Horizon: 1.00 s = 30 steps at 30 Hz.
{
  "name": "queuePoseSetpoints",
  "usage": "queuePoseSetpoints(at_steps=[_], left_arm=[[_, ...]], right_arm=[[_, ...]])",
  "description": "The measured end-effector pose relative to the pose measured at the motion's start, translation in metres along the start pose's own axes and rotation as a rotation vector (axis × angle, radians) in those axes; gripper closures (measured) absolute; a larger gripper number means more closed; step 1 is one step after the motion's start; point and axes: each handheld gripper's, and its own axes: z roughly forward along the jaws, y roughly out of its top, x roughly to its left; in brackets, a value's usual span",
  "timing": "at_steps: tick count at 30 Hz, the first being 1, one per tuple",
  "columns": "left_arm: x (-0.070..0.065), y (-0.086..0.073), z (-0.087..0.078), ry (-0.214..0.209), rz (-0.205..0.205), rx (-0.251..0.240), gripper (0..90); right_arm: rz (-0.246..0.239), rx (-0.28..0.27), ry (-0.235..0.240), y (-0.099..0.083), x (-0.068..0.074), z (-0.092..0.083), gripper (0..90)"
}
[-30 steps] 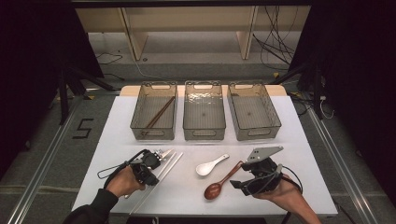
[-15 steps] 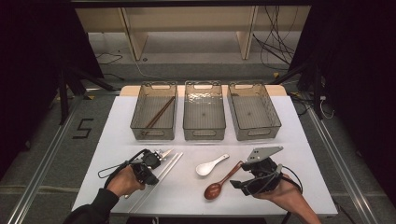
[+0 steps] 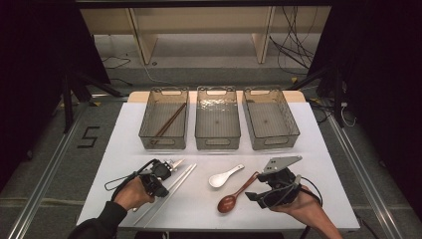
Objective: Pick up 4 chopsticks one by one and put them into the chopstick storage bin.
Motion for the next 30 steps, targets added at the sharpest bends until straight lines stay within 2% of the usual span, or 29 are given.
queuePoseSetpoints(at_steps=[15, 23, 30], left_arm=[[0.004, -0.001, -0.002, -0.020, -0.001, -0.018, 83.9], [0.006, 0.000, -0.013, -0.025, 0.000, -0.068, 84.0], [0.003, 0.001, -0.020, -0.029, 0.025, -0.088, 84.0]], right_arm=[[0.000, -0.006, 0.000, 0.000, -0.001, -0.001, 32.0], [-0.001, -0.004, 0.001, 0.000, -0.001, -0.001, 32.0], [0.001, -0.003, 0.003, 0.000, -0.001, 0.000, 32.0]])
